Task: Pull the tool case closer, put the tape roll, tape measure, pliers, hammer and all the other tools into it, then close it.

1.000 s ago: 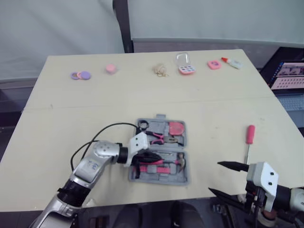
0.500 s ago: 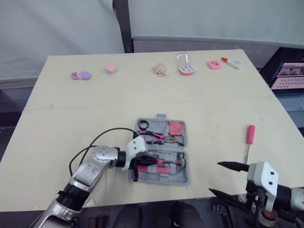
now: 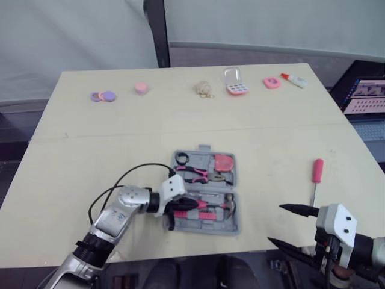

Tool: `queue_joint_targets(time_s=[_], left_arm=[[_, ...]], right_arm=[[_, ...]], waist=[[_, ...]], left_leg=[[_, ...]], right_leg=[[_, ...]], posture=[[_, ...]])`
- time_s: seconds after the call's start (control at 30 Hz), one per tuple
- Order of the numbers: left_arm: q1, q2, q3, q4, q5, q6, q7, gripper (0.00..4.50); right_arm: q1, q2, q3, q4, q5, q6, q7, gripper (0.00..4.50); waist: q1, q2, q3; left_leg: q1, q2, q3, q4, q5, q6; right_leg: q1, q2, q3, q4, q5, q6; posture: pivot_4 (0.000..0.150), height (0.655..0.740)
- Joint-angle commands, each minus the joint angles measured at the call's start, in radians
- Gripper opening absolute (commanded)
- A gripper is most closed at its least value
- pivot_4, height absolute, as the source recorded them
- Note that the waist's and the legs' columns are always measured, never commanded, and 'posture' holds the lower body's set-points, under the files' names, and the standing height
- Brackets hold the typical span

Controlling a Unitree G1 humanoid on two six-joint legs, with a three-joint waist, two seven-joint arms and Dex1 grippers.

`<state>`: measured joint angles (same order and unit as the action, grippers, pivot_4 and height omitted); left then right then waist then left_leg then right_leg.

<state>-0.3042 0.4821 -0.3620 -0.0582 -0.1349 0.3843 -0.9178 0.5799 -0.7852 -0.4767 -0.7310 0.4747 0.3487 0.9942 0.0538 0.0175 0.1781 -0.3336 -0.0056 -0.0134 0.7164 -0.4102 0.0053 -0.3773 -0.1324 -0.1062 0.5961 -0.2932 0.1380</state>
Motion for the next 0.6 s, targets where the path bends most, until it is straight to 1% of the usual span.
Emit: queue_joint_targets(time_s=[0.03, 0.17, 0.3, 0.33, 0.47, 0.6], left_arm=[[0.026, -0.001, -0.042, 0.054, 0.052, 0.018, 0.020, 0.06], [0.033, 0.001, -0.062, 0.085, 0.075, 0.021, 0.023, 0.06], [0.035, -0.027, -0.028, 0.107, 0.030, 0.067, 0.028, 0.06], [0.035, -0.031, -0.022, 0.109, 0.027, 0.054, 0.024, 0.06], [0.039, -0.053, 0.062, 0.023, -0.091, 0.083, -0.019, 0.06], [0.019, -0.048, 0.118, -0.047, -0.160, 0.133, -0.027, 0.06]], right_arm=[[0.012, -0.006, -0.032, -0.016, 0.019, -0.007, 0.017, 4.50], [0.016, -0.005, -0.040, -0.017, 0.021, -0.007, 0.021, 4.50], [0.022, -0.004, -0.045, -0.017, 0.022, -0.007, 0.022, 4.50], [0.022, -0.003, -0.046, -0.017, 0.022, -0.007, 0.022, 4.50], [0.026, -0.002, -0.047, -0.016, 0.021, -0.009, 0.025, 4.50], [0.027, 0.001, -0.044, -0.014, 0.020, -0.015, 0.028, 4.50]], waist=[[0.001, 0.001, -0.003], [0.000, 0.003, -0.012], [0.001, 0.005, -0.017], [0.002, 0.005, -0.017], [-0.001, 0.005, -0.017], [-0.003, 0.005, -0.017]], left_leg=[[0.000, 0.000, 0.000, 0.000, 0.000, 0.000], [0.001, 0.000, 0.000, 0.000, 0.000, 0.000], [0.001, 0.000, 0.000, -0.001, 0.000, 0.000], [0.002, 0.000, 0.000, -0.001, 0.000, 0.000], [0.002, 0.000, -0.002, -0.001, 0.000, 0.000], [0.001, 0.000, -0.003, -0.001, 0.000, 0.000]], right_leg=[[0.001, 0.000, 0.000, 0.000, 0.000, 0.000], [0.001, 0.000, 0.000, 0.000, 0.000, 0.000], [0.002, 0.000, 0.000, -0.001, 0.000, 0.000], [0.002, 0.000, 0.000, -0.001, 0.000, 0.000], [0.002, 0.000, 0.000, -0.001, 0.000, 0.000], [0.001, 0.000, 0.000, -0.001, 0.000, 0.000]], posture=[[0.150, 0.7400], [0.150, 0.7400], [0.150, 0.7400], [0.150, 0.7400], [0.150, 0.7400], [0.150, 0.7400]])
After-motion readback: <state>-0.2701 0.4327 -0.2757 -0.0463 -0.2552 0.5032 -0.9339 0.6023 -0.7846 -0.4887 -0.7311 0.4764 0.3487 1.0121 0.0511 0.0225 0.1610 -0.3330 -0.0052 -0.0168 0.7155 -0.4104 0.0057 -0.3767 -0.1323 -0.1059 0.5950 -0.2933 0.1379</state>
